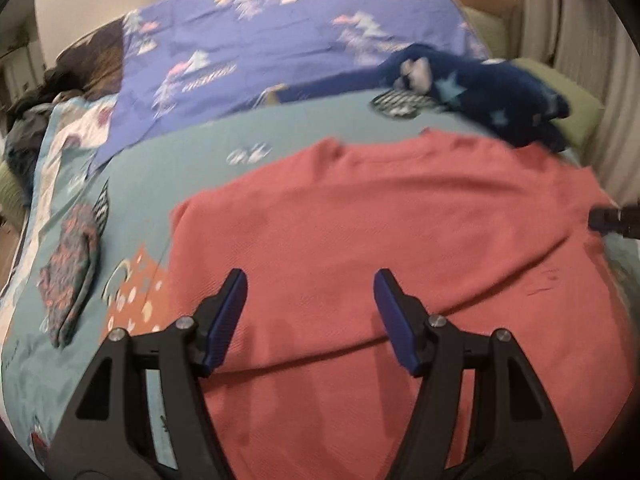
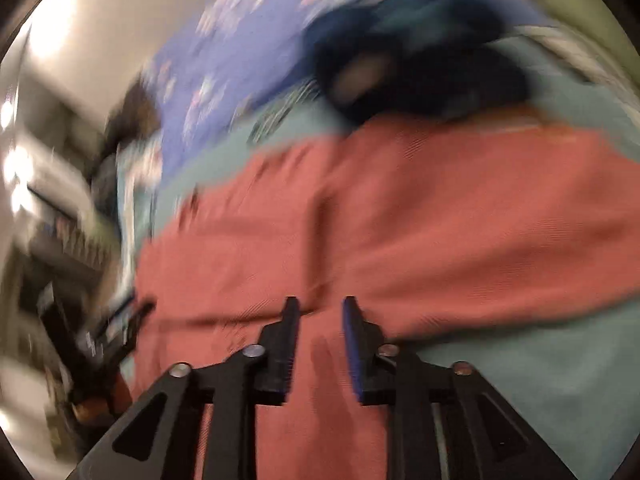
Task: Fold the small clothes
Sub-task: 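Grasp the other sleeve cuff with the right gripper and lift, then fold the held sleeve across the shirt body and open the right gripper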
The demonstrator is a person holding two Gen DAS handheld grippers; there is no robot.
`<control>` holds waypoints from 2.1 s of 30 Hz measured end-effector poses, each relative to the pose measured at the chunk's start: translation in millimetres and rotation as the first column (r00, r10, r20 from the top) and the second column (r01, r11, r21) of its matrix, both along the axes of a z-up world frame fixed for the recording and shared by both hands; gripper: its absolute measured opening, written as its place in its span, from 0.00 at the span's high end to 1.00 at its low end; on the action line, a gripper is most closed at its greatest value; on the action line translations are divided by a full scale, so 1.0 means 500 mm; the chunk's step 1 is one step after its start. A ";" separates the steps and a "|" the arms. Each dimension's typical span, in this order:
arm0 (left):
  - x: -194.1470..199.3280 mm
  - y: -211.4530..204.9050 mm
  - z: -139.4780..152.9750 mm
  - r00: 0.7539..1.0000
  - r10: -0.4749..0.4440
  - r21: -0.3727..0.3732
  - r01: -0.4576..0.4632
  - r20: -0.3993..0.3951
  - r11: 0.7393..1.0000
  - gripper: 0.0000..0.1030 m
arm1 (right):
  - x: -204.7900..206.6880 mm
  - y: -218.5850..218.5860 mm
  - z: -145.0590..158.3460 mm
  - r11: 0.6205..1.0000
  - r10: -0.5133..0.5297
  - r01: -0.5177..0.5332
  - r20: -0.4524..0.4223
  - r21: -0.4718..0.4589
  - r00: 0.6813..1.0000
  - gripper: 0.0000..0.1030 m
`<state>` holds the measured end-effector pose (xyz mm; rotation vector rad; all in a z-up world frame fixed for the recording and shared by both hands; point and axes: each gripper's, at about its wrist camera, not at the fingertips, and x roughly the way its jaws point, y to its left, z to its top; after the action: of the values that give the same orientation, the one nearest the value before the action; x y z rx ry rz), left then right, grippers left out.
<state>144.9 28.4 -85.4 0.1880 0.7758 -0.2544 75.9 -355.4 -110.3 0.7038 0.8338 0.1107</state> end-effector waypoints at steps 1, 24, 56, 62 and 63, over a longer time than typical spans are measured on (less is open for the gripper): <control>-0.003 -0.010 0.009 1.000 -0.010 -0.001 0.010 0.013 1.000 0.32 | -0.031 -0.062 -0.007 0.993 -0.110 0.109 0.003 0.039 0.994 0.46; 0.018 -0.143 0.015 0.998 0.014 -0.045 -0.017 -0.068 0.999 0.26 | -0.106 -0.397 -0.165 0.748 -0.619 0.624 -0.101 0.225 0.779 0.96; 0.021 -0.054 0.004 0.979 -0.084 -0.334 0.018 -0.186 0.942 0.25 | 0.011 0.238 0.066 0.932 0.290 -0.244 0.146 -0.267 0.946 0.62; 0.003 -0.116 0.008 0.983 -0.122 -0.236 0.087 -0.138 0.968 0.25 | 0.044 0.231 0.034 0.948 0.313 -0.307 0.080 -0.081 0.946 0.53; 0.001 -0.108 0.007 0.985 -0.103 -0.227 0.070 -0.136 0.971 0.25 | 0.063 0.239 0.022 0.949 0.314 -0.314 0.064 -0.023 0.947 0.50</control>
<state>145.6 -25.6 -81.7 -0.0082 0.8802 -0.4392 107.4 -235.9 -99.2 0.5479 0.8765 0.4140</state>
